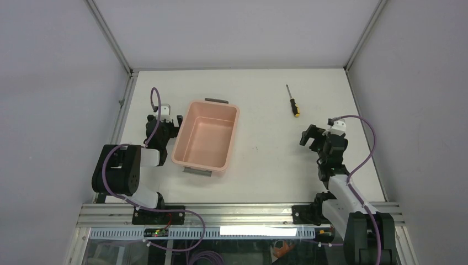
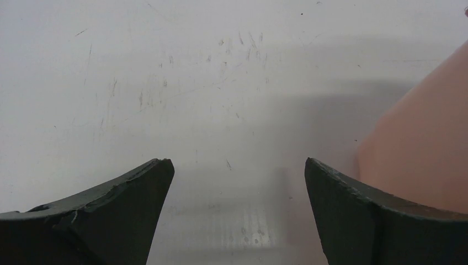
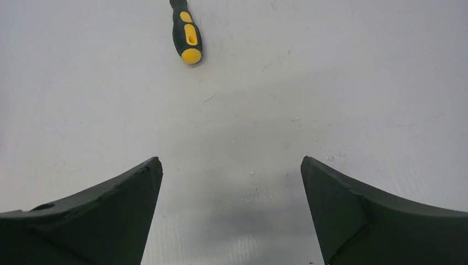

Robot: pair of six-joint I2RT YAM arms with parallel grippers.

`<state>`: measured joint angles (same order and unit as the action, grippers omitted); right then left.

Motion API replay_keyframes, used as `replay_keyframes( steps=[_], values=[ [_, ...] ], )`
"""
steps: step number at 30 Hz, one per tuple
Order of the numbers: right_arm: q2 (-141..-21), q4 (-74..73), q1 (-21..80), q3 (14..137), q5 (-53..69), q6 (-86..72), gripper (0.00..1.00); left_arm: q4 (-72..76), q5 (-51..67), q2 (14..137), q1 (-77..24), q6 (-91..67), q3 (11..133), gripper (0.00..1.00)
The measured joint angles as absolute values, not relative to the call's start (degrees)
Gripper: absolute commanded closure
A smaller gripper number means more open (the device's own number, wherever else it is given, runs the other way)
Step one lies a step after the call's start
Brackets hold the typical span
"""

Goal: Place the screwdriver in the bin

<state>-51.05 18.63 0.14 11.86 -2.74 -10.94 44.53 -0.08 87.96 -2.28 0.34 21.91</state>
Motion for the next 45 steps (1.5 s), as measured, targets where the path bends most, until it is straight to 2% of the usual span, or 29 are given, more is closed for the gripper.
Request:
replay_keyframes(
  steps=[6, 10, 15, 19, 22, 30, 35, 38, 41, 45],
  values=[
    [-50.6, 15.0, 0.1, 14.6, -4.1, -11.1, 0.01, 44.5, -0.1, 88.0, -2.3, 0.3, 21.9, 0.01],
    [-54.2, 6.0, 0.1, 25.0, -4.7, -11.4, 0.01, 44.5, -0.1, 88.0, -2.3, 0.3, 21.9, 0.01],
    [-66.7, -9.6, 0.1, 50.3, -3.9, -12.6, 0.05, 44.6, -0.1, 88.0, -2.3, 0.3, 21.9, 0.01],
    [-81.3, -25.8, 0.3, 75.2, -3.8, -15.3, 0.01, 44.5, -0.1, 88.0, -2.3, 0.3, 21.9, 0.01],
    [-91.6, -34.5, 0.9, 89.5, -3.7, -16.3, 0.01, 44.5, -0.1, 88.0, -2.3, 0.3, 21.9, 0.01],
    [-117.8, -49.7, 4.0, 113.7, -3.1, -11.8, 0.03, 44.5, -0.1, 88.0, -2.3, 0.3, 21.9, 0.01],
    [-128.5, -54.2, 4.3, 118.6, -2.2, -9.6, 0.09, 44.6, -0.1, 88.0, -2.3, 0.3, 21.9, 0.01],
    [-133.4, -55.9, 4.3, 120.2, -2.1, -8.5, 0.16, 44.6, -0.1, 88.0, -2.3, 0.3, 21.9, 0.01],
    [-136.7, -56.9, 4.3, 120.3, -1.9, -7.6, 0.33, 44.6, -0.1, 88.0, -2.3, 0.3, 21.9, 0.01],
    [-137.7, -57.3, 4.3, 120.7, -1.9, -6.1, 0.78, 44.6, 0.0, 88.0, -2.3, 0.3, 21.9, 0.01]
  ],
)
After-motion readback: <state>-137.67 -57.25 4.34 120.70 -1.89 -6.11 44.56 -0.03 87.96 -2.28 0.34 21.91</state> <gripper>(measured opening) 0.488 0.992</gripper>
